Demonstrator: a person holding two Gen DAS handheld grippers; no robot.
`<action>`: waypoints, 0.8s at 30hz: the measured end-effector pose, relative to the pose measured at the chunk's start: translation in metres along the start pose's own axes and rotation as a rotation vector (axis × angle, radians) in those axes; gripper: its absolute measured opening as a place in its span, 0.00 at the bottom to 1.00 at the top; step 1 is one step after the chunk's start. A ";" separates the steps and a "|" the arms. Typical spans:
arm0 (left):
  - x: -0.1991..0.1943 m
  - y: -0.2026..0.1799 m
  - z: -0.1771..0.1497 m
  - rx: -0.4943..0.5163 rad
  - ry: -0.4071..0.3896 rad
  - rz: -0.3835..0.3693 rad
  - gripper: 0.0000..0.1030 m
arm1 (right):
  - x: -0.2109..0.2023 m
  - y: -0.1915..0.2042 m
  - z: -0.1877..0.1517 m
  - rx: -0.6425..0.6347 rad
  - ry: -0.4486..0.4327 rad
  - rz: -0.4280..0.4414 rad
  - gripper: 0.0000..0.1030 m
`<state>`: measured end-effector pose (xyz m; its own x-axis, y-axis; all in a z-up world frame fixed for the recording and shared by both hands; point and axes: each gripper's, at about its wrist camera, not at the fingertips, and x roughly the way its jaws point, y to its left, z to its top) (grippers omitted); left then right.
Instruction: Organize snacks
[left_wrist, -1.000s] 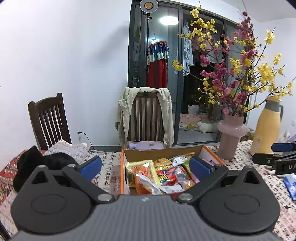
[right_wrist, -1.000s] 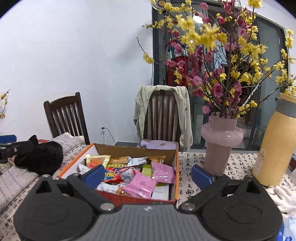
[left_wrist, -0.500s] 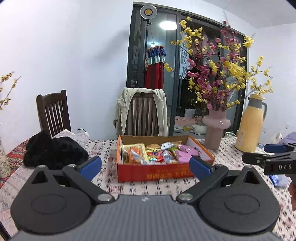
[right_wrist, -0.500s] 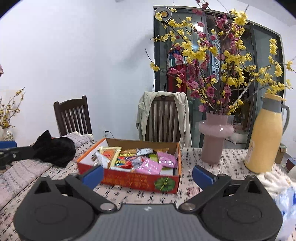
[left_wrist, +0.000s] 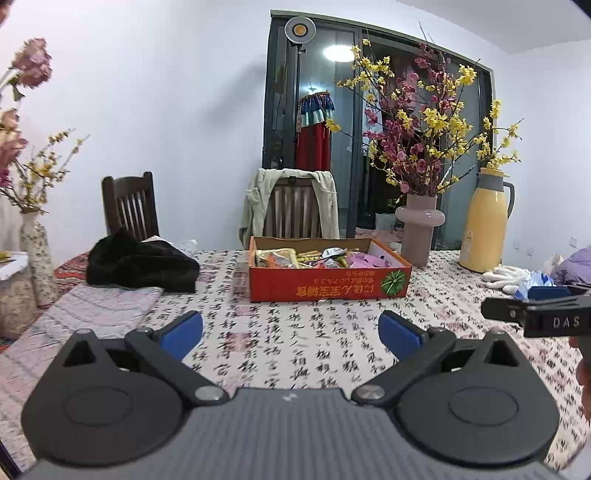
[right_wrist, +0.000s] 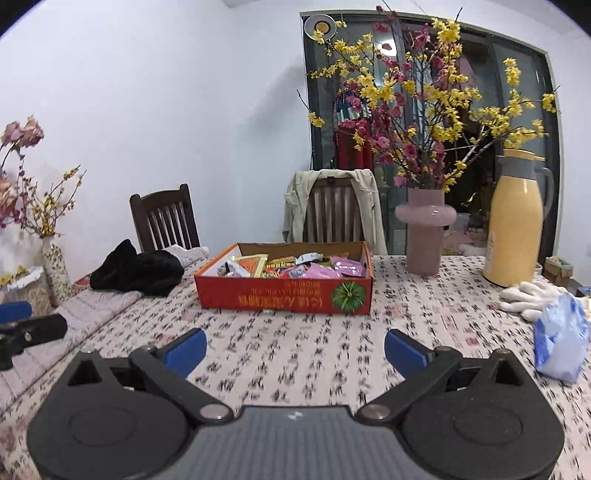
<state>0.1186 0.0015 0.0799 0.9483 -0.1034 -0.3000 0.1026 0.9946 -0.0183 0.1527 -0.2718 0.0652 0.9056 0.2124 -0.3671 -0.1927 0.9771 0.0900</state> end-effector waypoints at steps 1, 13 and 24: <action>-0.006 0.001 -0.003 -0.001 -0.002 0.001 1.00 | -0.005 0.002 -0.005 -0.003 0.004 0.001 1.00; -0.074 -0.002 -0.054 0.023 0.041 -0.026 1.00 | -0.086 0.022 -0.055 0.013 0.000 0.022 1.00; -0.106 -0.001 -0.093 0.035 0.145 0.029 1.00 | -0.136 0.044 -0.113 0.006 0.030 -0.032 1.00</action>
<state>-0.0102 0.0126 0.0227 0.8981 -0.0693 -0.4343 0.0889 0.9957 0.0250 -0.0214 -0.2564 0.0148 0.8994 0.1813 -0.3977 -0.1612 0.9834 0.0837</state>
